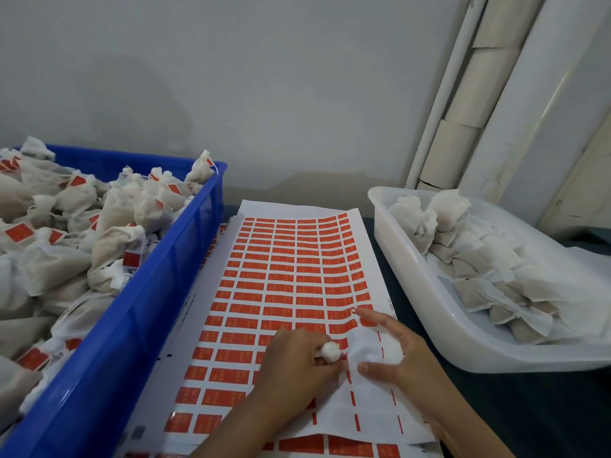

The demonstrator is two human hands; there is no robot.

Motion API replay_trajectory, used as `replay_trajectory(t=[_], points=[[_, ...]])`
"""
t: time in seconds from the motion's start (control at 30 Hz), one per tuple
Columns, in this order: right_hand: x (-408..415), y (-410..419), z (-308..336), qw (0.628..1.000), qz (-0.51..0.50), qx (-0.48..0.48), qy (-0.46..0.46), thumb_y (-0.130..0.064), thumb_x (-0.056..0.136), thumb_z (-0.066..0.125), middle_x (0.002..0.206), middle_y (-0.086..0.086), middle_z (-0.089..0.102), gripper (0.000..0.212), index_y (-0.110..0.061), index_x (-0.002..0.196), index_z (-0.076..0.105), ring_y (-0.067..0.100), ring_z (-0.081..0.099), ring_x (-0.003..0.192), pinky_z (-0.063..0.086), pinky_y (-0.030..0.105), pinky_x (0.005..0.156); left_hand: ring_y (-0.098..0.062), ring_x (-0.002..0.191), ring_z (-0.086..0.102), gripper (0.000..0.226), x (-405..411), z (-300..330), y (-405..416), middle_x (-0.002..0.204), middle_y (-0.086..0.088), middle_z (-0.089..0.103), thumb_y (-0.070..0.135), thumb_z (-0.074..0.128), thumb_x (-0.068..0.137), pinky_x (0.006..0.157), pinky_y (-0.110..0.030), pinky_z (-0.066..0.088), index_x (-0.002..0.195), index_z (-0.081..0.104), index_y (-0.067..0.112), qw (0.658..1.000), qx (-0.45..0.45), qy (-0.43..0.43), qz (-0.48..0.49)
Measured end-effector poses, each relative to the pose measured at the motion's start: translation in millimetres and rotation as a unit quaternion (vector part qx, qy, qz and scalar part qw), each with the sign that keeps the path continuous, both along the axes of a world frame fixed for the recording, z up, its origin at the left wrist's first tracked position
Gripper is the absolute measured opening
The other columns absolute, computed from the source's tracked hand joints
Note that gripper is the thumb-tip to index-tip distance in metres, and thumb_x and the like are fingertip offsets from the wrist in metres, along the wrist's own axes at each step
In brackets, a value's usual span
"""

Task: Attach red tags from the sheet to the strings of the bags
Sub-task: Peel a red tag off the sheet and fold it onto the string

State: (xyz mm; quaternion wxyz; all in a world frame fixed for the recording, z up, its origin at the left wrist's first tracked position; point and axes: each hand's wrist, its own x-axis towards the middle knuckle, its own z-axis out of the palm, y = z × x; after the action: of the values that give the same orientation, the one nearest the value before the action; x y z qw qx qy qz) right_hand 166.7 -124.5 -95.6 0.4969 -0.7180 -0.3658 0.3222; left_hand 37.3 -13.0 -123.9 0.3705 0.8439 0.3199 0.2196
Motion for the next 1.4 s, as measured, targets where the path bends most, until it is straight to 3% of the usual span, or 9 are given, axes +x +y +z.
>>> replay_trajectory(t=[0.13,0.3,0.47,0.63,0.77,0.97,1.13,1.27,1.4], points=[[1.9,-0.6,-0.3,1.000,-0.001,-0.016,-0.007,-0.013,0.070,0.079,0.112,-0.022,0.053,0.052,-0.043,0.107,0.057,0.011,0.062,0.095,0.057,0.030,0.076,0.000,0.069,0.059,0.014,0.7,0.0,0.4,0.069,0.022,0.060,0.043,0.066,0.080,0.064,-0.008,0.040,0.074,0.065,0.031,1.000,-0.004,0.008,0.011],[3.4,-0.7,-0.9,1.000,-0.004,-0.028,-0.011,-0.016,0.070,0.079,0.108,-0.022,0.055,0.048,-0.042,0.104,0.058,0.012,0.064,0.090,0.058,0.028,0.072,0.001,0.072,0.057,0.020,0.9,0.6,0.0,0.088,0.019,0.066,0.045,0.064,0.081,0.072,-0.008,0.042,0.094,0.068,0.030,0.999,0.027,0.012,0.021],[6.2,-1.5,0.0,0.999,0.007,-0.020,0.024,-0.010,0.072,0.076,0.112,-0.018,0.056,0.050,-0.047,0.102,0.060,0.015,0.064,0.094,0.058,0.036,0.076,0.003,0.069,0.061,0.018,-2.4,1.3,-0.8,0.066,0.027,0.060,0.049,0.073,0.071,0.062,-0.009,0.043,0.075,0.065,0.033,0.999,-0.028,0.008,-0.019],[7.0,0.6,-3.3,0.999,-0.015,-0.041,0.030,-0.011,0.076,0.073,0.108,-0.016,0.056,0.042,-0.043,0.100,0.061,0.016,0.066,0.086,0.057,0.027,0.063,0.005,0.071,0.058,0.030,-1.7,-0.1,-3.8,0.075,0.029,0.056,0.051,0.070,0.072,0.066,-0.005,0.040,0.094,0.067,0.030,0.999,0.026,0.012,-0.019],[5.4,1.2,-1.4,0.997,-0.029,-0.051,0.040,-0.011,0.078,0.071,0.103,-0.017,0.056,0.037,-0.039,0.100,0.060,0.014,0.068,0.077,0.053,0.020,0.054,0.002,0.071,0.057,0.029,-2.2,1.2,-5.3,0.087,0.023,0.065,0.051,0.067,0.076,0.070,-0.008,0.041,0.095,0.067,0.029,0.997,0.066,0.003,-0.026],[-2.3,1.1,5.2,0.999,-0.003,-0.033,-0.007,-0.017,0.082,0.068,0.109,-0.022,0.054,0.040,-0.041,0.108,0.050,0.008,0.063,0.090,0.055,0.020,0.065,0.002,0.065,0.051,0.026,-1.9,1.1,-5.8,0.088,0.019,0.066,0.050,0.062,0.080,0.066,-0.004,0.032,0.093,0.066,0.028,0.995,0.093,0.015,-0.033],[-3.6,-1.6,7.7,1.000,0.007,-0.024,0.003,-0.015,0.080,0.069,0.113,-0.018,0.056,0.046,-0.042,0.111,0.050,0.010,0.064,0.094,0.057,0.033,0.078,0.002,0.067,0.057,0.012,-3.6,3.1,-4.4,0.072,0.024,0.058,0.046,0.062,0.082,0.063,-0.004,0.036,0.078,0.059,0.035,0.998,0.054,0.012,-0.039],[-0.9,-2.6,9.9,0.999,-0.001,-0.034,0.005,-0.014,0.079,0.071,0.110,-0.015,0.059,0.045,-0.040,0.110,0.050,0.013,0.067,0.089,0.058,0.030,0.070,-0.002,0.074,0.060,0.011,-2.3,1.0,-3.1,0.080,0.019,0.064,0.042,0.061,0.084,0.071,-0.011,0.047,0.084,0.063,0.031,0.999,0.032,0.004,-0.020],[3.3,-3.8,9.7,0.999,-0.025,-0.034,-0.013,-0.015,0.076,0.074,0.105,-0.015,0.062,0.047,-0.038,0.109,0.049,0.010,0.068,0.083,0.056,0.023,0.063,0.001,0.076,0.057,0.019,-0.3,-2.2,-1.8,0.095,0.018,0.066,0.046,0.056,0.086,0.074,-0.006,0.041,0.096,0.063,0.032,0.998,0.063,0.019,-0.010]])
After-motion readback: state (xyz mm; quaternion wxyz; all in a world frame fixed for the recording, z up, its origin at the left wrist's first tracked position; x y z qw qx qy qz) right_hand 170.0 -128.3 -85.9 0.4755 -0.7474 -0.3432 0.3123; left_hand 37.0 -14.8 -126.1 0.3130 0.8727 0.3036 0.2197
